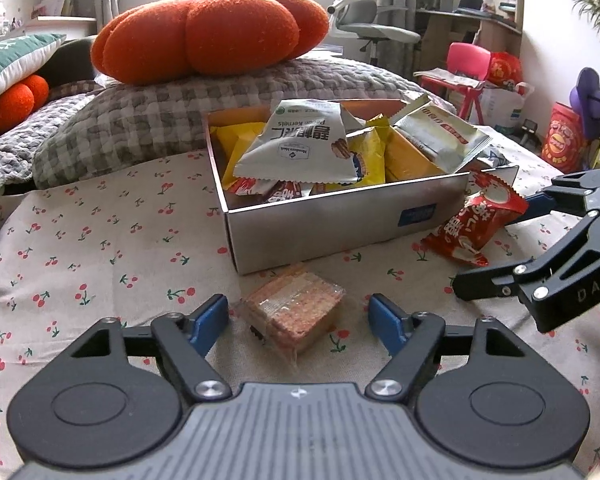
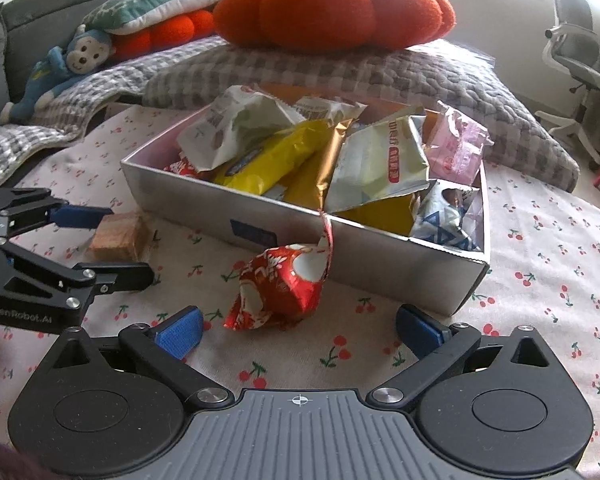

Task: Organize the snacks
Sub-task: 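Grasp the brown square cake with the left tool while the right tool grasps the red packet, then carry the cake and red packet into the box and open both tools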

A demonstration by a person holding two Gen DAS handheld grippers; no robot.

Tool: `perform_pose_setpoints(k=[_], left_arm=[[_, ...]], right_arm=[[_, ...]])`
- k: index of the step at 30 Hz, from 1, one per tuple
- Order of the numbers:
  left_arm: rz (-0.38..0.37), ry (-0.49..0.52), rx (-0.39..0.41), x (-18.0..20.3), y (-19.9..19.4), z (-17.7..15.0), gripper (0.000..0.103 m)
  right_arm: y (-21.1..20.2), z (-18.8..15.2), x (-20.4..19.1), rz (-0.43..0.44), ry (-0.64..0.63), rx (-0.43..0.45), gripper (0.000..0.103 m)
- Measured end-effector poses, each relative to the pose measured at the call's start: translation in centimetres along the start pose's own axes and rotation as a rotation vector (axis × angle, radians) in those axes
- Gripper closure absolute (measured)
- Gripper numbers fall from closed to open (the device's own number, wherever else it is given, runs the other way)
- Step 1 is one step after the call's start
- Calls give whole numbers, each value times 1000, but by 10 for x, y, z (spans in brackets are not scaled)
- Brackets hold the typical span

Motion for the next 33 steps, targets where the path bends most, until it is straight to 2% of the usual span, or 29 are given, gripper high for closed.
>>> perform_pose_setpoints(k=[5, 8, 11, 20, 22, 23, 24, 26, 28, 33], left_arm=[[0, -2, -4, -1, 1, 2, 33], [2, -3, -6, 0, 2, 3, 35], [6, 4, -5, 0, 1, 3, 42], [17, 10, -4, 0, 1, 4, 46], [20, 15, -5, 0, 0, 4, 48], [21, 19, -5, 1, 0, 4, 50], [22, 22, -5, 1, 0, 4, 57], [27, 28, -7, 1, -1, 5, 58], [31, 35, -6, 1, -1, 5, 69], [38, 49, -8, 2, -3, 5, 69]], right_arm=[[-2, 2, 3, -13, 12, 14, 2], [-4, 4, 3, -12, 11, 19, 7], [-4, 4, 2, -4, 11, 19, 13], [-6, 5, 0, 20, 9, 16, 46], [-7, 6, -1, 25, 7, 17, 58], [-7, 6, -1, 29, 8, 18, 62], [-8, 6, -1, 31, 10, 18, 65], [-9, 7, -1, 32, 13, 18, 67], [-10, 7, -2, 32, 9, 20, 71], [-13, 6, -1, 40, 4, 21, 71]])
Point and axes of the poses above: each gripper's, at about its wrist camera, not at the fingertips, and y roughly the way its jaws point, x to its right, z to its top, the point moved 2 cm from there along y, roughly the way its jaws point, and after that the axes turned 8 degrees about -z, right-handed, at the moved point
